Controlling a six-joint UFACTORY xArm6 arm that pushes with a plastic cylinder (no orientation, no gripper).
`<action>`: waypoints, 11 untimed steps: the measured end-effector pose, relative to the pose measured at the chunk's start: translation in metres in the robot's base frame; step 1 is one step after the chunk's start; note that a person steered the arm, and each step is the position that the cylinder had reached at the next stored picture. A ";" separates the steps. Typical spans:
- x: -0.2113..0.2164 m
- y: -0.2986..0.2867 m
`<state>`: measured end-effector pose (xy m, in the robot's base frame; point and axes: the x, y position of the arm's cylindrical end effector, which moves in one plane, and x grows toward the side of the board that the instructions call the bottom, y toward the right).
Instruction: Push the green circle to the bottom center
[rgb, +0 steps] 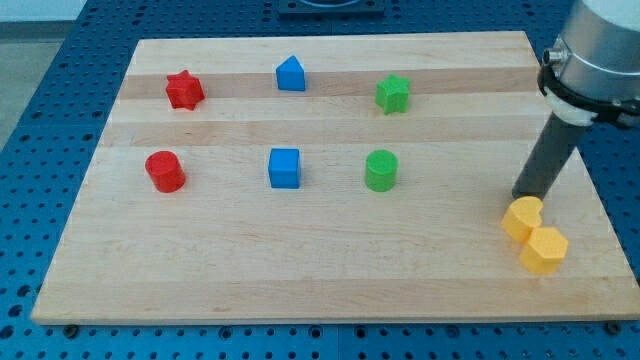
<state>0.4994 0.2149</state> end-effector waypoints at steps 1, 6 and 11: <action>0.006 0.000; -0.023 -0.017; -0.023 -0.051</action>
<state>0.4767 0.1642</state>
